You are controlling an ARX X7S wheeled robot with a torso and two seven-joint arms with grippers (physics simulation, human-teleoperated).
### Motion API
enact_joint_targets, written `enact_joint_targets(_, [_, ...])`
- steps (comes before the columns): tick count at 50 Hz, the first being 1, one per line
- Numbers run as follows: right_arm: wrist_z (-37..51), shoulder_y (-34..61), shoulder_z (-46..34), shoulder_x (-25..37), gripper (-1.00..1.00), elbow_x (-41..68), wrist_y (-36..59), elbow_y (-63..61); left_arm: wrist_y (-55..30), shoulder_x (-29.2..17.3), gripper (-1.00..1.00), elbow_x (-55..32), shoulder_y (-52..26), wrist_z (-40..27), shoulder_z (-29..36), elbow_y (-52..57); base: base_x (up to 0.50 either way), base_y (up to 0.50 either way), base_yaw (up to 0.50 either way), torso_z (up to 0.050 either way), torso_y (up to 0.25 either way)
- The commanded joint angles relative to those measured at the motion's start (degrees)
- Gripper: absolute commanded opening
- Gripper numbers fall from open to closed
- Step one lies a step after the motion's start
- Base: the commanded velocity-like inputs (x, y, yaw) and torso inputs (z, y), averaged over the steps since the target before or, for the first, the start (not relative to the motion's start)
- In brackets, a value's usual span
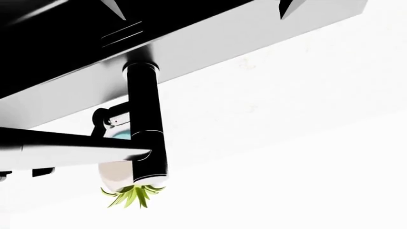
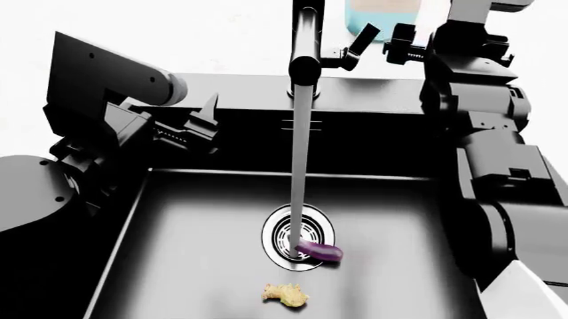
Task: Pick up the fruits and vegetables and place them in the sink. Turn on the sink faucet to wash them. Then turn the sink off and put them in the tray.
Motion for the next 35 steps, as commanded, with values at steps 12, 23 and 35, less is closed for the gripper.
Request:
enact_joint_targets(12, [-1.14, -1.75, 0.63, -1.25, 1.0, 0.02, 0.03, 0.01, 0.22, -0.01, 1.0, -0.07, 0.17, -0.08, 0.33, 0.28, 0.0, 0.0, 0.0, 0.0, 0.0])
enact_joint_targets(23, [-3.28, -1.59, 0.78, -2.34, 1.0, -0.16, -2.08, 0.01, 0.48, -0.16, 1.0, 0.17, 0.34, 0.11, 0.46, 0.2, 0.0, 0.0, 0.0, 0.0, 0.0])
enact_joint_targets(35, [-4.62, -0.61, -0.12, -3.93, 1.0, -0.55, -2.85, 0.02, 0.51, -0.48, 1.0, -0.33, 0.22, -0.03, 0.24, 0.35, 0.0, 0.0, 0.0, 0.0, 0.0])
